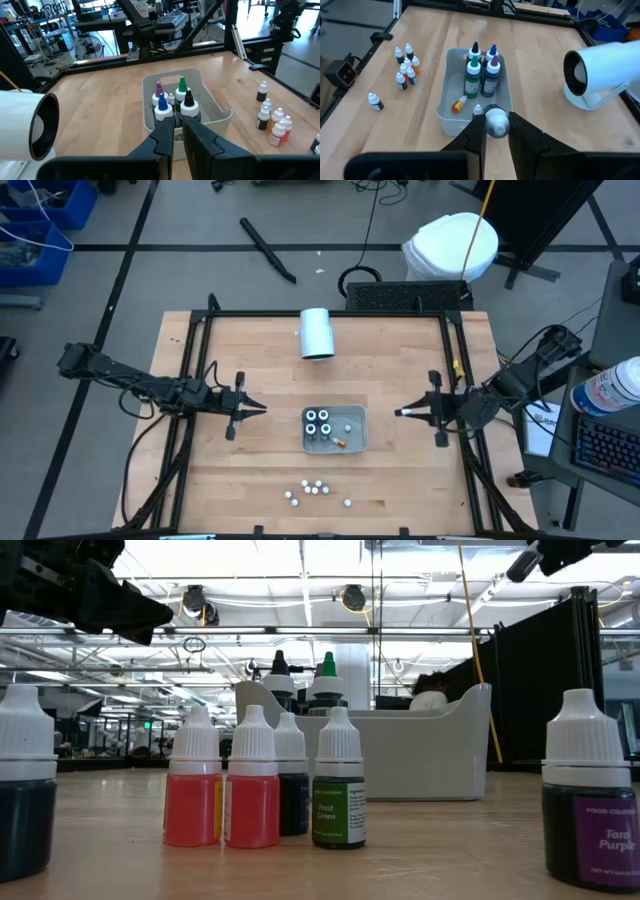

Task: Pick & Place food coloring
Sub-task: Put the red food coloring bottle into the gray bin

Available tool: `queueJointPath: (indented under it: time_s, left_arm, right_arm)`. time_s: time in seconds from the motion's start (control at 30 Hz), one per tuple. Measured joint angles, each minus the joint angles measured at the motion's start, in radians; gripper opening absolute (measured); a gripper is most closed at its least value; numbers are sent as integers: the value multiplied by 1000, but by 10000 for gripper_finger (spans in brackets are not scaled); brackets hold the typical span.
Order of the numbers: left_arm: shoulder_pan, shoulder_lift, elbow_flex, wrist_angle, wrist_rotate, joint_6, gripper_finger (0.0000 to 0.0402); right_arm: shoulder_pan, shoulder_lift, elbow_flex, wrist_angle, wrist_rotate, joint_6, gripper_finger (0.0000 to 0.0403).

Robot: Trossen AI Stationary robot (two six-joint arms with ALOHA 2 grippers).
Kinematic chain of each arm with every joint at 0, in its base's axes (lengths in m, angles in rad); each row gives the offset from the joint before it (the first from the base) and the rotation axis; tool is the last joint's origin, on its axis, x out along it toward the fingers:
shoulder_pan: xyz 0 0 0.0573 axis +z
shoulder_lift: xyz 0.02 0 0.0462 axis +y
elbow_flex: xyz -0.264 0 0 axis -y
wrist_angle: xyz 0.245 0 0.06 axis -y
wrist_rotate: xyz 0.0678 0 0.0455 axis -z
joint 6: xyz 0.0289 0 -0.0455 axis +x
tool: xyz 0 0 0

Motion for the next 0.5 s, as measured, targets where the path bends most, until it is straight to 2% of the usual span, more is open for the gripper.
queueJointPath:
  time_s: [0.13, 0.33, 0.5]
  left_arm:
    - [0, 0, 0, 2, 0, 5, 47]
    - [0, 0, 0, 12, 0, 24, 47]
    - [0, 0, 0, 12, 0, 24, 47]
  right_arm:
    - [-55, 24, -16, 96, -7, 4, 50]
    - [-187, 156, -15, 273, -204, -82, 50]
    - [-303, 319, 42, 268, -320, -83, 50]
